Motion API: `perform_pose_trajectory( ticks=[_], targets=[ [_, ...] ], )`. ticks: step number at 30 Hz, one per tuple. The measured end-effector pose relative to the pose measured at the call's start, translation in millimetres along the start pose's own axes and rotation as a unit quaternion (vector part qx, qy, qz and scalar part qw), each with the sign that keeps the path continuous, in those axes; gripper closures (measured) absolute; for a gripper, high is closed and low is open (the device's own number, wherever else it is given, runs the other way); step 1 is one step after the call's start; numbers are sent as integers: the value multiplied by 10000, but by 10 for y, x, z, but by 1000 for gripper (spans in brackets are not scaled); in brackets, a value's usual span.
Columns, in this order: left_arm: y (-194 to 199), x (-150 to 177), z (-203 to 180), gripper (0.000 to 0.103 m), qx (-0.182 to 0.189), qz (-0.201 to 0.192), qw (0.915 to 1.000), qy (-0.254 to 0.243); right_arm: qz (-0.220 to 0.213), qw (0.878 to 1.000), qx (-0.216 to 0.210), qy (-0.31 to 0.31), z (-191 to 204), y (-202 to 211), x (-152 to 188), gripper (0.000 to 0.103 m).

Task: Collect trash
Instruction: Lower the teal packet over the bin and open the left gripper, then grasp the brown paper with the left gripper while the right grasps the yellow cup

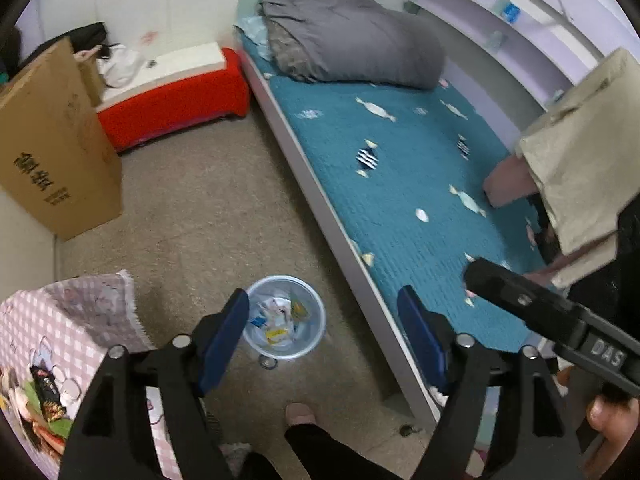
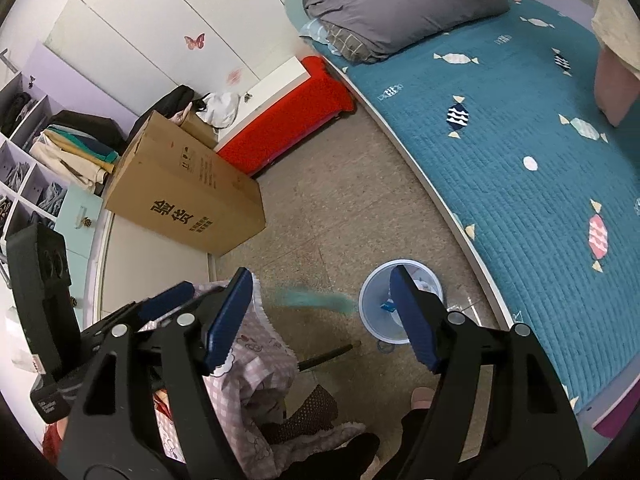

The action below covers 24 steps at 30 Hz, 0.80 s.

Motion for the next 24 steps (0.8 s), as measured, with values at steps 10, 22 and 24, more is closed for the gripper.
perform_pose_trajectory(
  ticks=[10, 22, 24],
  targets=[
    [128, 239, 99, 28, -174, 57, 9993, 326, 145, 9998, 4, 151, 58, -20, 195, 33],
    [515, 951, 593, 25, -593, 144, 9926, 1050, 733, 9944, -217, 733, 564, -352, 768, 32],
    [614, 1155, 758, 25, -683, 154, 9902, 1208, 869, 9922, -240, 857, 707, -451, 939, 32]
  ],
)
Point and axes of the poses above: each gripper's, at about its wrist camera, not at the fingertips, and y roughly against the way its jaws point, z to its left, x to its underside, the point moved 2 cm from there along -y, roughly the way its jaws point, and after that the axes turned 15 degrees about -y, right-handed, at the moved point
